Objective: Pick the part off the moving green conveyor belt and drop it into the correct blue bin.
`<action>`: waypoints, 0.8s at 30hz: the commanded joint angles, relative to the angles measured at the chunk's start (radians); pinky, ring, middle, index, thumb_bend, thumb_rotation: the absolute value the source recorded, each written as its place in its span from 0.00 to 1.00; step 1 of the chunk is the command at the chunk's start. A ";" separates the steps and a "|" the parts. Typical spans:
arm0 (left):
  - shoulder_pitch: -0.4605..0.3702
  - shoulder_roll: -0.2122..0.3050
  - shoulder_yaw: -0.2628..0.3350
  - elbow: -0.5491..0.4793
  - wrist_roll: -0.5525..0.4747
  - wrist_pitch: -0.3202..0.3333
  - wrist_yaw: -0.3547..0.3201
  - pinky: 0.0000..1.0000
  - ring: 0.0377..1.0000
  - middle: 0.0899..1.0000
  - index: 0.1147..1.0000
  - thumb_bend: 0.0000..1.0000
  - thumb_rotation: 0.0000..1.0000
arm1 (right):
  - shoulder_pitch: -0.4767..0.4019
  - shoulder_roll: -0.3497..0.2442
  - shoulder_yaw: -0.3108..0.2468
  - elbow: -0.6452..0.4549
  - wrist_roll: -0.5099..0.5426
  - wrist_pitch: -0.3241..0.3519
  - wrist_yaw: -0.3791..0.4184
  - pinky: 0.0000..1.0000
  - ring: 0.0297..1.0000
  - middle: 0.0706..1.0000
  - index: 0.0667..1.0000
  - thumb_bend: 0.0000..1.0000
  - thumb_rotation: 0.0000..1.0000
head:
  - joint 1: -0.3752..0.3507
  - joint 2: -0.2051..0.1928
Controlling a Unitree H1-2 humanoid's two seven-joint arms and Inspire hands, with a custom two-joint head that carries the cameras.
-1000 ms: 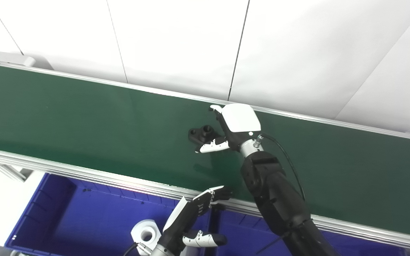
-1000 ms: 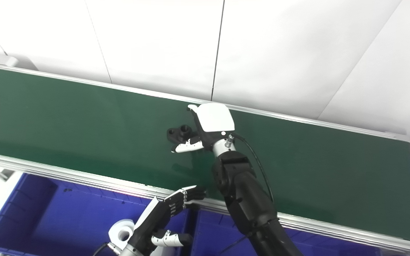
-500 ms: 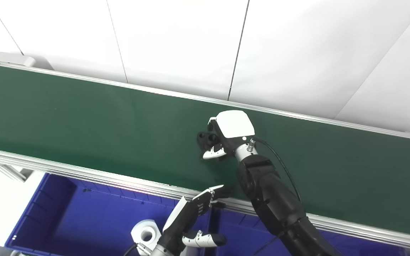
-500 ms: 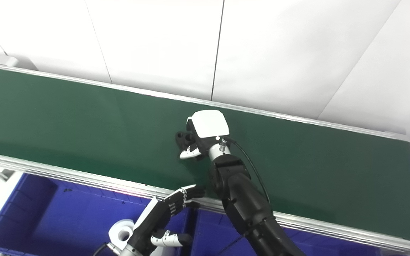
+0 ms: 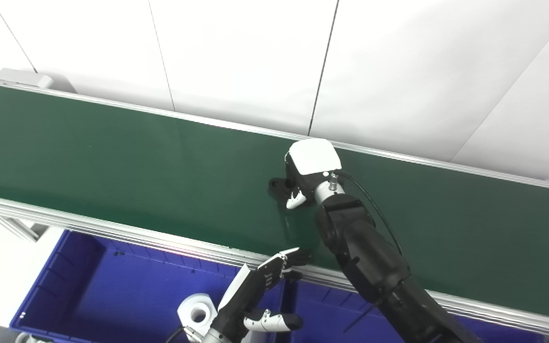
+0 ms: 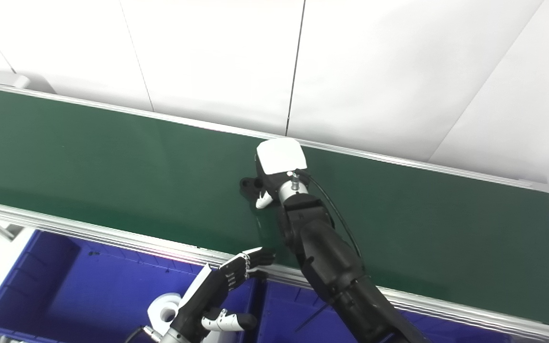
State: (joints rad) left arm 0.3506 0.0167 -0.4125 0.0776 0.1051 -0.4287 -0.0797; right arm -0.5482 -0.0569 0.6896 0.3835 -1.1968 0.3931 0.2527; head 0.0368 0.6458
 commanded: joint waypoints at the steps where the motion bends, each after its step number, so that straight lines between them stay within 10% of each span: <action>1: 0.012 -0.029 -0.019 -0.036 -0.011 -0.038 -0.011 0.75 0.84 0.82 0.81 0.90 0.64 | 0.042 -0.033 0.001 0.034 -0.004 0.038 0.035 0.09 0.14 0.19 0.45 0.52 0.12 | 0.000 -0.001; 9: 0.014 -0.035 -0.011 -0.039 -0.015 -0.032 -0.016 0.77 0.84 0.82 0.81 0.90 0.64 | 0.086 -0.037 -0.038 -0.020 0.054 0.003 -0.042 0.11 0.15 0.21 0.45 0.51 0.13 | -0.009 0.000; 16: 0.013 -0.032 0.001 -0.041 -0.017 -0.029 -0.015 0.76 0.84 0.81 0.81 0.91 0.65 | 0.202 -0.063 -0.139 -0.157 0.182 -0.171 -0.377 0.11 0.13 0.17 0.44 0.50 0.15 | -0.038 0.006; 24: 0.014 -0.012 0.020 -0.062 -0.042 -0.015 -0.030 0.77 0.83 0.81 0.80 0.94 0.68 | 0.295 -0.113 -0.188 -0.408 0.222 -0.169 -0.353 0.13 0.16 0.22 0.45 0.50 0.15 | -0.104 0.025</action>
State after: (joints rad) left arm 0.3636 0.0120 -0.3950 0.0504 0.0720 -0.4270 -0.0987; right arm -0.2409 -0.1619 0.5182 0.0470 -0.9775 0.2512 -0.0991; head -0.0581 0.6688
